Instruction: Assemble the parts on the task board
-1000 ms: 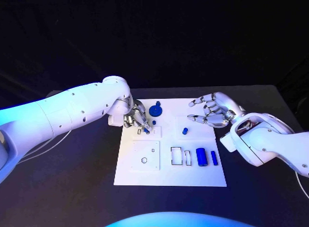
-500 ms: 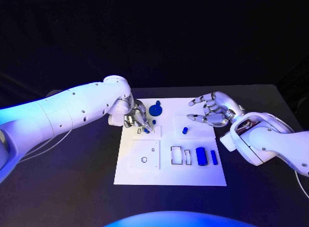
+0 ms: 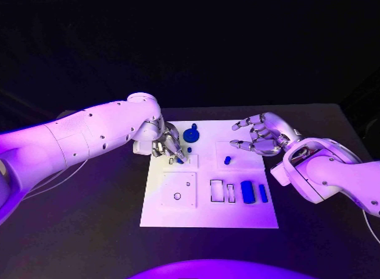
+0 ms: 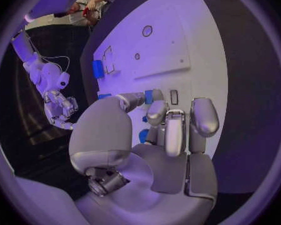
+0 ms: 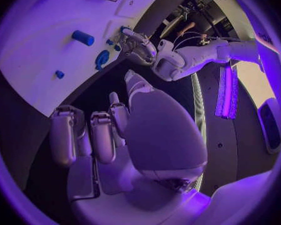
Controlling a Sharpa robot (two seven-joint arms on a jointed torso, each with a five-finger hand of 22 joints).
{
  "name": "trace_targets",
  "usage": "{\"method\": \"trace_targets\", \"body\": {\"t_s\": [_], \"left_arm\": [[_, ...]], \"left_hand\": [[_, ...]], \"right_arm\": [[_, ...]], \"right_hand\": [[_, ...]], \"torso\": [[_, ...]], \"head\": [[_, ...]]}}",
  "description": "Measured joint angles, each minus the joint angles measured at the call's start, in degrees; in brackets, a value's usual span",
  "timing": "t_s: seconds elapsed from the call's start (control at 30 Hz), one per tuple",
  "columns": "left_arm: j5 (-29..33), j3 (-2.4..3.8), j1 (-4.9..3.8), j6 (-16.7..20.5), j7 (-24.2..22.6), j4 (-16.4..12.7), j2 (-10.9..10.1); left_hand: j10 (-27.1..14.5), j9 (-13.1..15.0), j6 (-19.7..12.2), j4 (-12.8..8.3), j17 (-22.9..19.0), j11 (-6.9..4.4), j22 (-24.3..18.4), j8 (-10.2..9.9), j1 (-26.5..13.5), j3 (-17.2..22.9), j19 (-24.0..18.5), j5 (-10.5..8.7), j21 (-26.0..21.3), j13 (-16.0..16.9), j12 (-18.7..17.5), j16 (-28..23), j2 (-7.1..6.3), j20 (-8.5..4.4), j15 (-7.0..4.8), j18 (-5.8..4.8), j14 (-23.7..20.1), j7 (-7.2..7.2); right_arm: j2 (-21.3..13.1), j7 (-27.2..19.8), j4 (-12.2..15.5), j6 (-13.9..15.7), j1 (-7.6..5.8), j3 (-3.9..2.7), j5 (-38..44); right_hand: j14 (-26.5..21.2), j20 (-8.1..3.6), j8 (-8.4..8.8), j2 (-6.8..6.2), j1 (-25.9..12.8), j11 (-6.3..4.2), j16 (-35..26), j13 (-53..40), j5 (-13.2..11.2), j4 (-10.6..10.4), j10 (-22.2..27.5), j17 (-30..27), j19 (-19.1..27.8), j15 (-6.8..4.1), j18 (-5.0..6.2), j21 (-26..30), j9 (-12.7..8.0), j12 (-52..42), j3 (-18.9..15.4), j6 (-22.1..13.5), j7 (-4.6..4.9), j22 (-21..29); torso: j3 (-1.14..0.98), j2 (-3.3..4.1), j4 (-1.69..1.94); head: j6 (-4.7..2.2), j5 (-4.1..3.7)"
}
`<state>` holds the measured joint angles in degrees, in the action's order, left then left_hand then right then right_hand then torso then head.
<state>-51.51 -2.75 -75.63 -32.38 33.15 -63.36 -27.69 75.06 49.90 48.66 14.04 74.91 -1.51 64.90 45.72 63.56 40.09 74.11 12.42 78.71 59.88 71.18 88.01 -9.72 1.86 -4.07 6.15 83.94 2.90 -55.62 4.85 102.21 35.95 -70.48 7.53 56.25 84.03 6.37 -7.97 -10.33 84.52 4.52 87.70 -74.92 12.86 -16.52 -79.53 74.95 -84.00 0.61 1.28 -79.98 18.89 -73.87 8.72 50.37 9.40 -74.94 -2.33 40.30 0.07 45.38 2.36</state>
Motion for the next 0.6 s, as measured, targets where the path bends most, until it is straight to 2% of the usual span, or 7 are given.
{"method": "trace_targets", "body": {"t_s": [0.3, 0.6], "left_arm": [[-0.1, 0.00, 0.00, 0.0, 0.0, -0.1, 0.0], [-0.2, -0.27, -0.06, -0.4, 0.1, 1.1, 0.8]], "left_hand": [[0.0, 0.0, 0.0, 0.0, 0.0, 0.00, -0.1, -0.1, 0.1, 0.0, 0.0, 0.00, 0.0, -0.1, 0.0, 0.0, 0.07, 0.00, 0.00, 0.00, 0.0, 0.01], [0.0, -0.1, 0.1, 0.0, 0.0, 0.00, -0.5, -0.1, -0.2, 0.0, 0.0, -0.01, 0.0, -0.4, 0.0, 0.0, 0.37, 0.00, 0.00, 0.00, 0.0, 0.27]], "right_arm": [[0.0, 0.0, 0.0, 0.0, 0.00, 0.00, 0.0], [-0.1, 0.0, 0.0, 0.0, 0.00, 0.00, 0.0]], "right_hand": [[0.0, 0.00, -0.23, 0.00, 0.0, 0.00, 0.0, 0.0, 0.0, 0.0, 0.0, 0.0, 0.0, 0.00, 0.00, 0.0, -0.1, 0.0, 0.5, 0.0, 0.00, 0.0], [0.0, 0.00, -0.23, 0.00, 0.0, 0.00, 0.0, 0.0, 0.0, 0.0, 0.0, 0.0, 0.0, 0.00, 0.01, 0.0, -0.1, 0.0, 0.5, 0.0, 0.00, 0.0]], "torso": [[0.01, 0.03, -0.03], [0.01, 0.02, -0.06]], "head": [[-0.02, -0.04], [0.10, -0.09]]}}
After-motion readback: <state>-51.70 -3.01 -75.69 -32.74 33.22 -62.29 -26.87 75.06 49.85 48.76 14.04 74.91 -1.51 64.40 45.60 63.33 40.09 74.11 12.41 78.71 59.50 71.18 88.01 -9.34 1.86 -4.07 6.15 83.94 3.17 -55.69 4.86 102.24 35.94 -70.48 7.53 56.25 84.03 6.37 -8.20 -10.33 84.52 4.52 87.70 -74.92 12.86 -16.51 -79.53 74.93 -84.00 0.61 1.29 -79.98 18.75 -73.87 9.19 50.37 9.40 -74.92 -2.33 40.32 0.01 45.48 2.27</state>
